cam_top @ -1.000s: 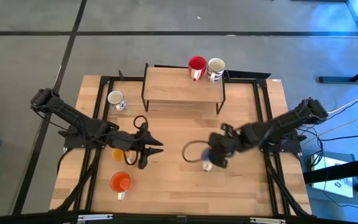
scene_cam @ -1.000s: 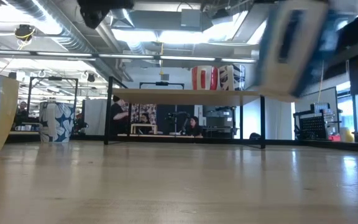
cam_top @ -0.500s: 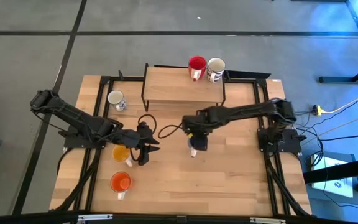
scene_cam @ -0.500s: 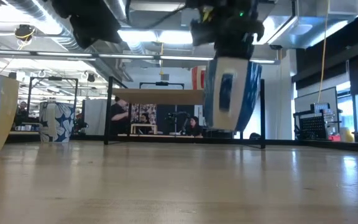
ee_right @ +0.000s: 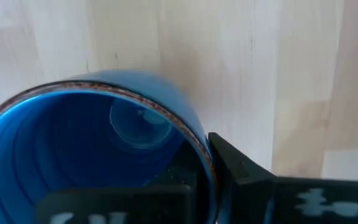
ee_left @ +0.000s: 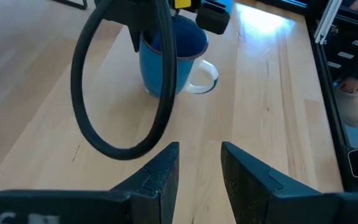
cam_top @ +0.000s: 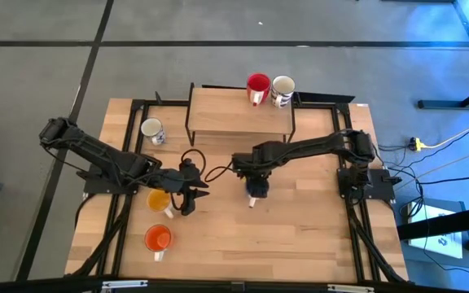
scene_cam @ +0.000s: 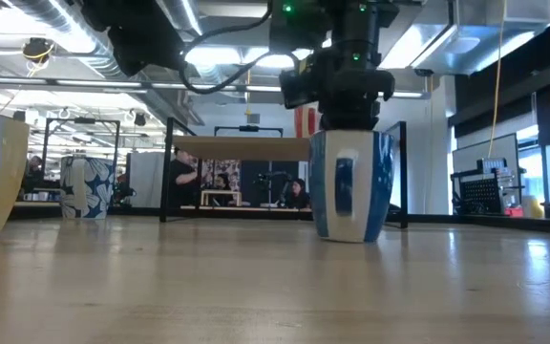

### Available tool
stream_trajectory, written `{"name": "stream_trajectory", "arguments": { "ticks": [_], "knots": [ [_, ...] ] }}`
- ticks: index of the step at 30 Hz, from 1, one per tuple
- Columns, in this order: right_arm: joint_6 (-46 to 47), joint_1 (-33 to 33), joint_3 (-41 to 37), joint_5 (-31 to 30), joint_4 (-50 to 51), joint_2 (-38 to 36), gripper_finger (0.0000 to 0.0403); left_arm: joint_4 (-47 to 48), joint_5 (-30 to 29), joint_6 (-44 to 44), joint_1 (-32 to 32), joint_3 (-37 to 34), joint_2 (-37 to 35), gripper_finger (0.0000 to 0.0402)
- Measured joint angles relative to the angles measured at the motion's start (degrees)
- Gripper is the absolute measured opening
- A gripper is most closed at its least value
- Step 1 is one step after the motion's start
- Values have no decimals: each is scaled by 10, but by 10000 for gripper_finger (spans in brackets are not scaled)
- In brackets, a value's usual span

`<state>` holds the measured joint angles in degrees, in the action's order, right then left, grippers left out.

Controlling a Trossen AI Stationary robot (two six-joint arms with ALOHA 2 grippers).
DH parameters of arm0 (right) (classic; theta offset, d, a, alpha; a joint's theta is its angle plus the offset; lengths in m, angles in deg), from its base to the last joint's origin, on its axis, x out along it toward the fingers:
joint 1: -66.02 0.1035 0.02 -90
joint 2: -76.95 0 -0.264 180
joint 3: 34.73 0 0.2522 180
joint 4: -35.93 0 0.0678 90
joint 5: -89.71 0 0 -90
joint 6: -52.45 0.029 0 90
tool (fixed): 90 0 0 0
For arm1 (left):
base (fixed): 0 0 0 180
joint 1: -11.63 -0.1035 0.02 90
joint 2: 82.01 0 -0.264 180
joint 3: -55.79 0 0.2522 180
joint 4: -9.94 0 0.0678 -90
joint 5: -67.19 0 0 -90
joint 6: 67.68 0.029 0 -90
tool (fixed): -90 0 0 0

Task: Place coffee mugs
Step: Put the blue mug on the shelf

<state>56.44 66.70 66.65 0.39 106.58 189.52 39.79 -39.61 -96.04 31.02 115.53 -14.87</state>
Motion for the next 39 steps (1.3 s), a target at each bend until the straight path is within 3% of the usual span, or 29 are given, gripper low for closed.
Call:
{"name": "stream_trajectory", "arguments": {
  "ticks": [6,14,22,28,32,39],
  "knots": [
    [16,0,8,0,-14,1,43,0,0,0,0,0,0,114],
    [30,1,72,7,56,-8,143,-1,-2,3,0,0,0,114],
    [59,55,58,-13,71,-143,198,-5,1,-1,-13,0,0,131],
    [155,159,-52,-145,-20,-282,194,-46,46,-3,-60,-1,6,181],
    [231,240,-150,-245,-78,-359,190,-75,76,18,-89,19,33,194],
    [354,348,-249,-359,-86,-427,190,2,107,29,-146,166,172,193]
  ]
}}
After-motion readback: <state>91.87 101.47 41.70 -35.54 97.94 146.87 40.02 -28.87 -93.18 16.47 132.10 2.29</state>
